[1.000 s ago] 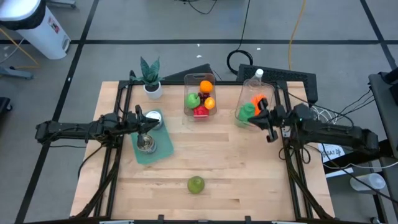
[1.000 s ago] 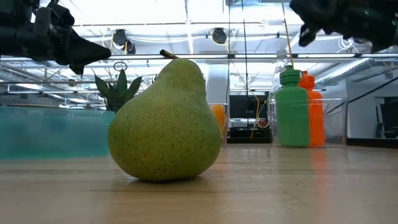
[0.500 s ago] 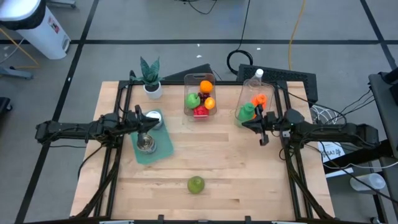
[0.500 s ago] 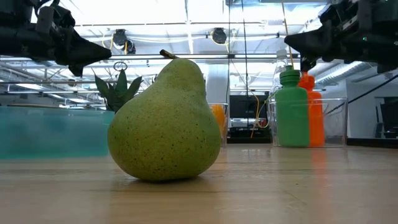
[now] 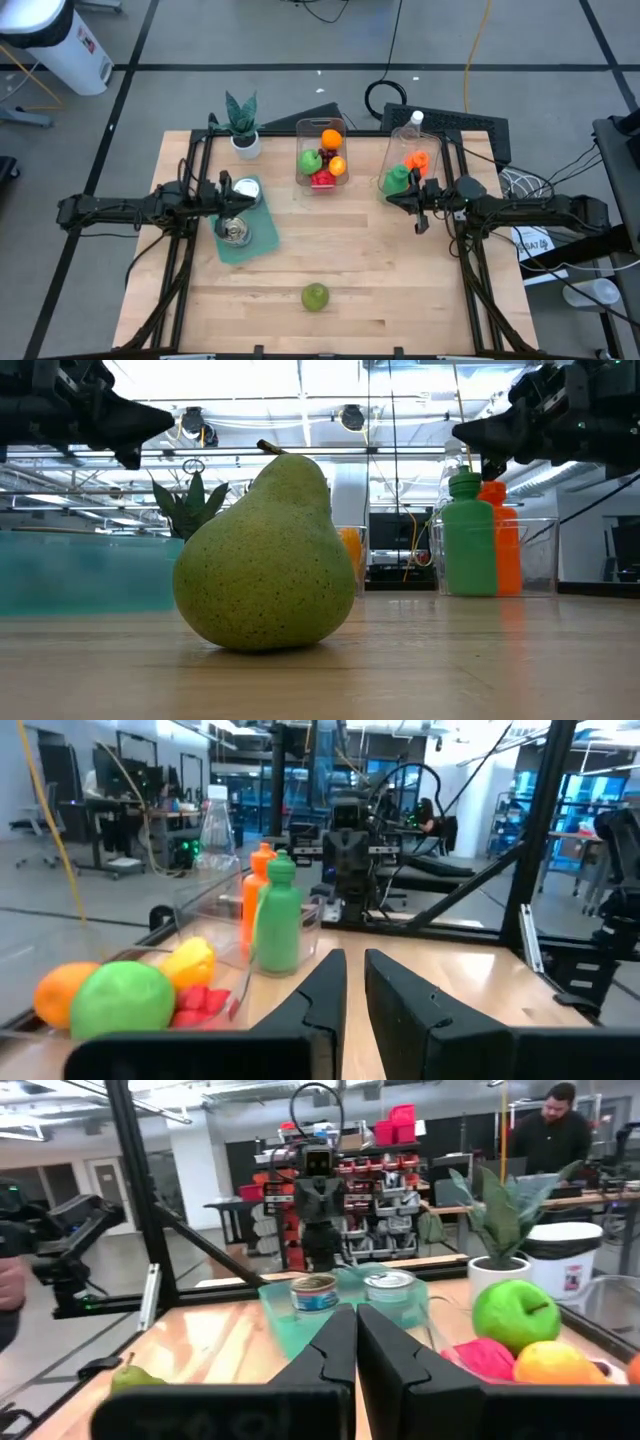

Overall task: Pick & Place Food Item
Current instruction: Put the pear into the left transparent bin

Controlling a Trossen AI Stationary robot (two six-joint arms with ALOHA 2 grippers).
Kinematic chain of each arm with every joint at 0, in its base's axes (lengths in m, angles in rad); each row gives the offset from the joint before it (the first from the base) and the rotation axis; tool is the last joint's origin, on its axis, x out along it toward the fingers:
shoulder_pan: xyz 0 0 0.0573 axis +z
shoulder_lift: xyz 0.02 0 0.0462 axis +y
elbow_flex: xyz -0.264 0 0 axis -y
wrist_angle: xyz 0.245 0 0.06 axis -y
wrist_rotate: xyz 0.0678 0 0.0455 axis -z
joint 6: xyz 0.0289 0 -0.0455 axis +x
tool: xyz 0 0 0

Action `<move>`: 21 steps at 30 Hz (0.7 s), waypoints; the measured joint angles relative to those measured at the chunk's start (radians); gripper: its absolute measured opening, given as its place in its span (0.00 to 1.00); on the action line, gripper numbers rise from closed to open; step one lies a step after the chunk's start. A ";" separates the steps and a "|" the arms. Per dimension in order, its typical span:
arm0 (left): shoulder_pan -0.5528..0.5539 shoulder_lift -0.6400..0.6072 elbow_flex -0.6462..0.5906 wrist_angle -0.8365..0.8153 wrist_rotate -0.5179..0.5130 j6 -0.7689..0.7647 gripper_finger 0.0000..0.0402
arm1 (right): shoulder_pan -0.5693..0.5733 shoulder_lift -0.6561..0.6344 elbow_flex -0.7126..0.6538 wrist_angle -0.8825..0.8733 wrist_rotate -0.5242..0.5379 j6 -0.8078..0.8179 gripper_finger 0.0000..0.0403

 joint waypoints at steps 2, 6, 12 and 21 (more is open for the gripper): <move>0.000 0.000 0.000 0.003 -0.006 0.012 0.13 | 0.018 0.008 0.000 0.009 0.001 0.001 0.00; 0.000 0.004 0.000 -0.011 -0.025 0.014 0.13 | 0.048 0.028 0.000 0.020 0.004 -0.004 0.00; 0.000 0.014 0.000 -0.001 -0.032 0.010 0.13 | 0.092 0.058 0.000 0.065 0.051 -0.029 0.00; 0.000 0.014 0.000 -0.017 -0.052 -0.035 0.13 | 0.146 0.069 0.004 0.087 0.101 -0.032 0.00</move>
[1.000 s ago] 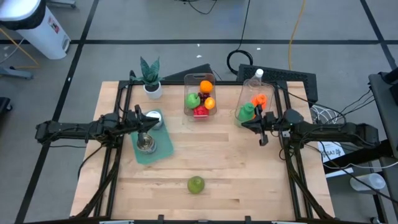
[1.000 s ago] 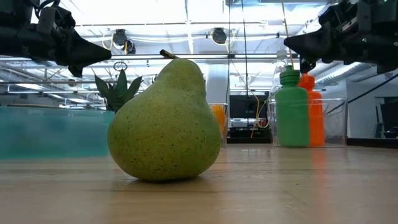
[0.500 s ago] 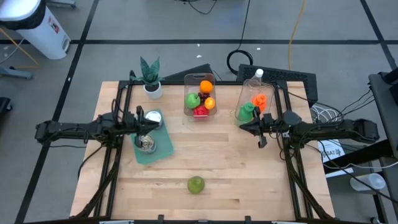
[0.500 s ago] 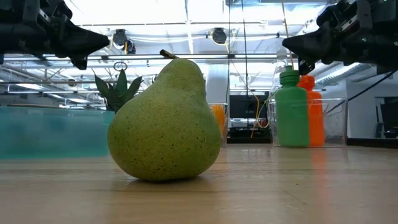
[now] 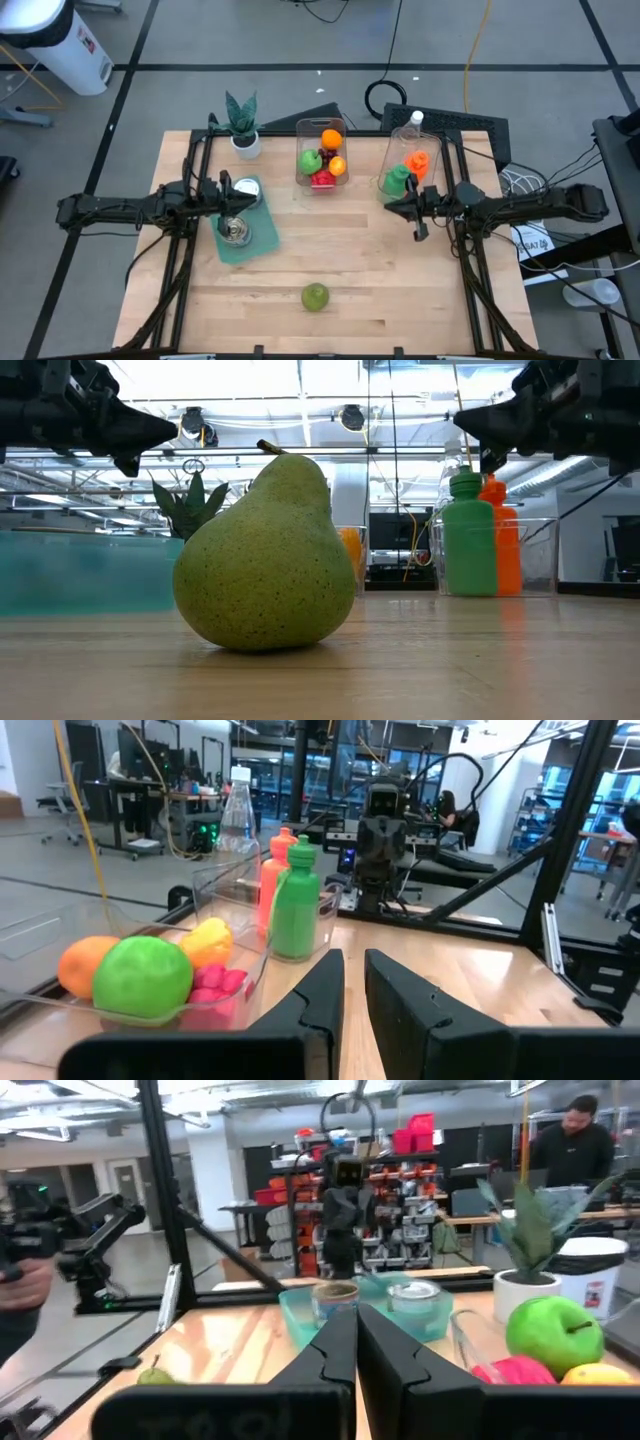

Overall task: Pick & Place Food Item
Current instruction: Put the pear into the left transparent bin

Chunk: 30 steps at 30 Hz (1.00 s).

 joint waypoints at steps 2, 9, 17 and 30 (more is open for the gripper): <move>0.000 0.000 0.000 -0.001 0.000 0.000 0.13 | 0.031 0.006 0.020 -0.005 0.037 -0.004 0.00; 0.000 0.000 0.000 -0.025 0.000 -0.005 0.13 | 0.168 0.112 0.160 -0.129 0.143 -0.057 0.00; 0.005 0.000 0.000 -0.032 -0.094 -0.025 0.13 | 0.279 0.374 0.333 -0.174 0.345 -0.106 0.07; 0.005 0.000 0.000 -0.071 -0.058 -0.052 0.13 | 0.389 0.758 0.619 -0.173 0.235 -0.046 0.56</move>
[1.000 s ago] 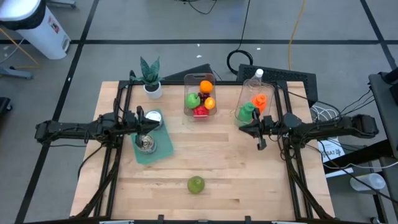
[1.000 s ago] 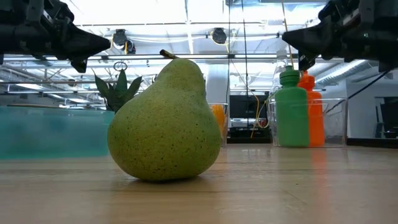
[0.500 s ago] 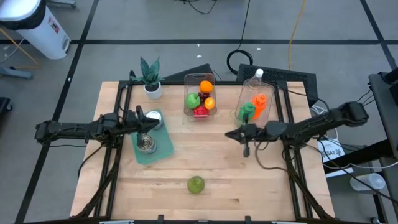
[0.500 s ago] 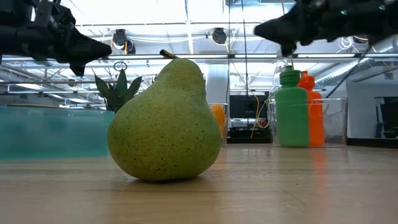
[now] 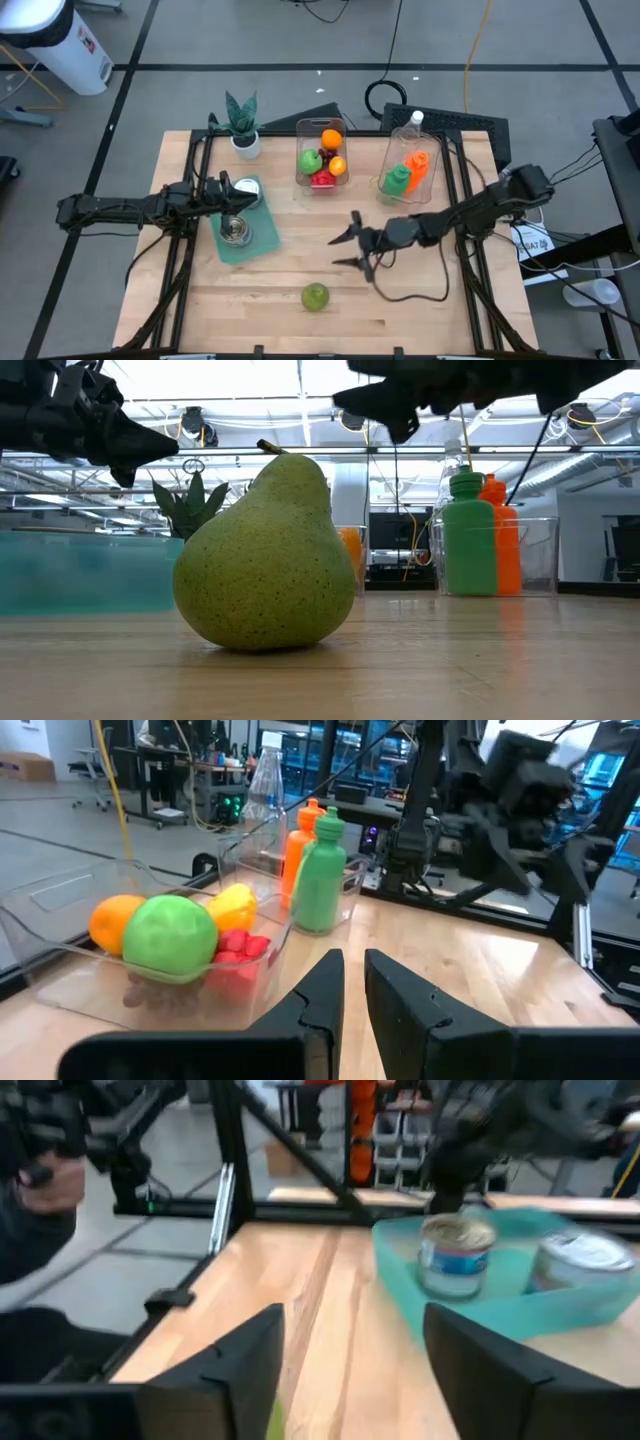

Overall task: Pick & Place Food Item
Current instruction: Put the pear into the left transparent bin

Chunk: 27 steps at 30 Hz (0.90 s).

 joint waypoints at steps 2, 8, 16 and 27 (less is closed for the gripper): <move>0.000 0.000 0.000 0.001 0.001 -0.002 0.13 | 0.017 0.055 0.033 0.008 0.002 0.011 0.61; 0.000 0.000 0.000 0.001 0.002 -0.002 0.13 | 0.051 0.202 0.133 0.044 0.001 0.071 0.68; 0.000 0.000 0.000 -0.003 0.009 -0.022 0.13 | 0.071 0.329 0.207 0.047 -0.105 0.125 0.65; 0.000 0.006 0.000 -0.004 0.010 -0.022 0.13 | 0.088 0.476 0.296 0.033 -0.104 0.149 0.64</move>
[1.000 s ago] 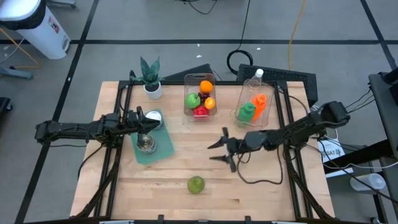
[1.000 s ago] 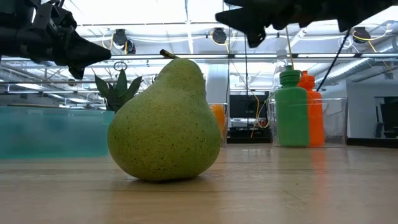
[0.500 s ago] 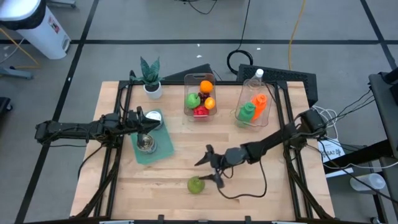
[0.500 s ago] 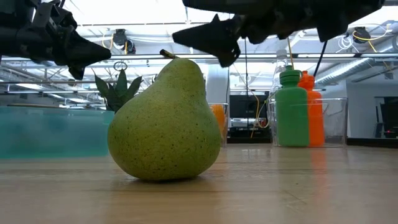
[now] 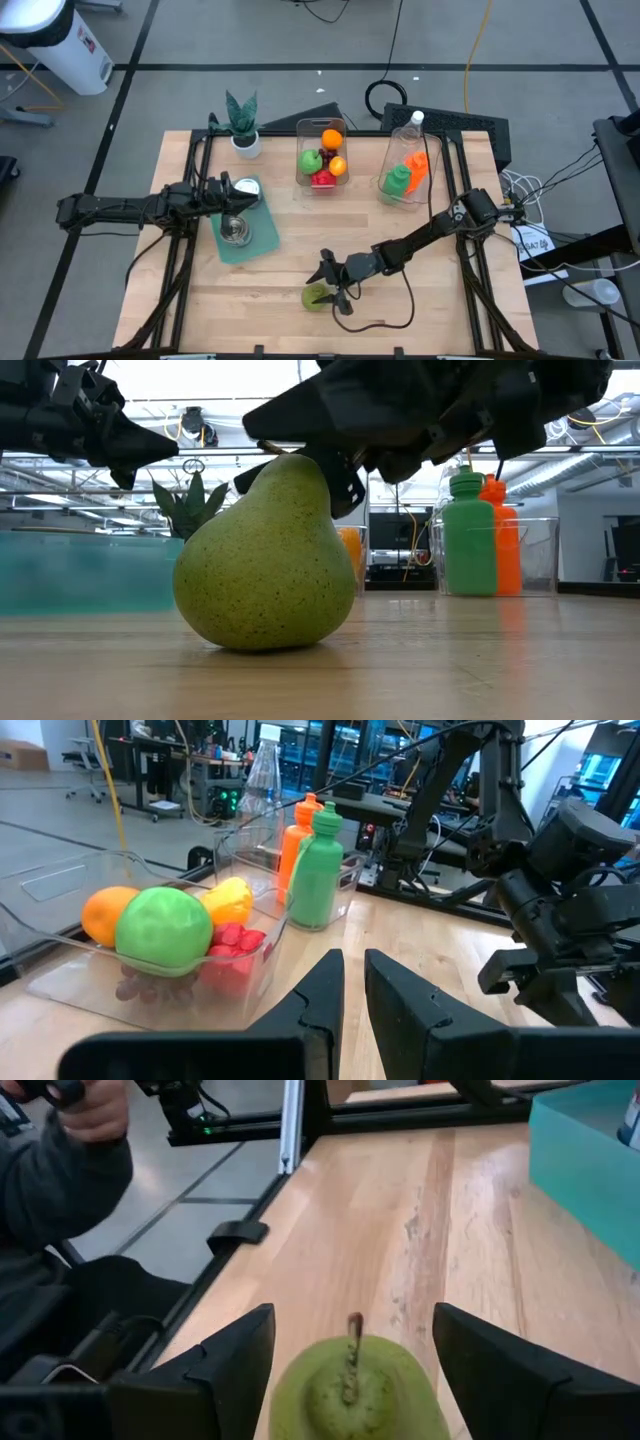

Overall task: Pick & Place Food Item
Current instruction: Put the pear into the left transparent bin

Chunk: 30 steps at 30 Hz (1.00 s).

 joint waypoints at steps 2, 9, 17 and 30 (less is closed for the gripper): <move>0.000 0.000 0.000 -0.001 0.000 0.000 0.13 | -0.001 0.000 0.003 -0.012 0.001 0.001 0.63; 0.000 0.000 0.000 0.000 -0.001 0.000 0.13 | -0.002 -0.019 0.001 -0.023 0.007 0.001 0.58; 0.000 0.000 0.000 0.000 -0.001 0.001 0.13 | -0.002 -0.019 0.000 -0.060 0.002 0.001 0.41; 0.000 0.000 0.000 0.000 -0.002 0.008 0.13 | -0.002 -0.018 0.000 -0.067 -0.001 -0.020 0.20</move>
